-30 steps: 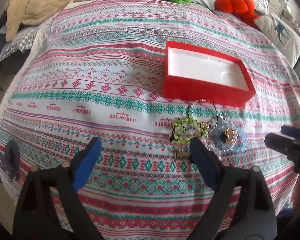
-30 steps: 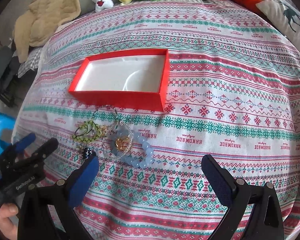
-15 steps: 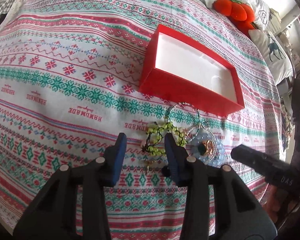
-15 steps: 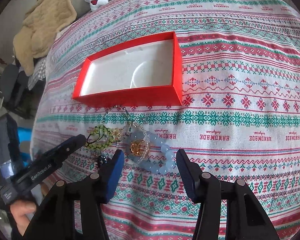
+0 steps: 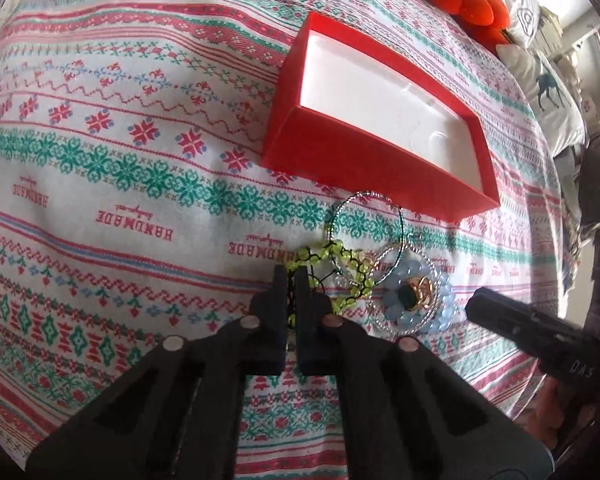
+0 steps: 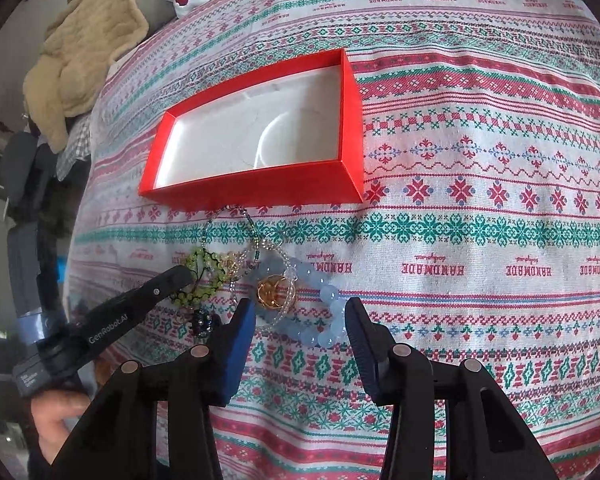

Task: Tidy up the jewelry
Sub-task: 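Grasp the green beaded bracelet with the left tool while the right tool grasps the white pearl bracelet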

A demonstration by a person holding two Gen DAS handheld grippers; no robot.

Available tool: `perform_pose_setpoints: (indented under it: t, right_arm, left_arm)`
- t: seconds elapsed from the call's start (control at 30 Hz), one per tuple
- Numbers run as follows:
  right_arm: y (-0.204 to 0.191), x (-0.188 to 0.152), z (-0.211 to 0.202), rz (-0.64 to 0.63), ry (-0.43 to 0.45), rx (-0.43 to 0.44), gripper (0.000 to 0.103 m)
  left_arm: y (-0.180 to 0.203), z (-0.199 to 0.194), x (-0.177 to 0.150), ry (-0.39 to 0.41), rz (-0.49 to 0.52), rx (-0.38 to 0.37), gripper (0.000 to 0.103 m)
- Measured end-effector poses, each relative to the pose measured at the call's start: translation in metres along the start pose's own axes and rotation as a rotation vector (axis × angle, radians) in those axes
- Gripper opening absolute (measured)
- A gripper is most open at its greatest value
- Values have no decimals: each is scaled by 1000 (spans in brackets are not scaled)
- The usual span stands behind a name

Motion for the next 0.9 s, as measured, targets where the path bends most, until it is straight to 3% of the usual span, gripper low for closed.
perform_pose_setpoints:
  t: [0.47,0.67,0.9]
  right_arm:
    - [6,-3,7,42,-34,32,46]
    - [-4,4,10,41,-20,66,22]
    - [-4,6,20,62,-42,41,22]
  left_arm:
    - [10,-52,11,99,0,-91,4]
    - [26,-71,18,149,57,-108,4]
    - [20,-70,15,143,49,-111,4]
Point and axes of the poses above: each gripper's, at about its wrist camera, not at the fingertips, and z roughly the way its jaws point, y to its right, x to its top, the point moved 8 cm from there along z, roughly the way its jaws point, and after that the axes turned 7 degrees about -x, right-handed, at the moved point
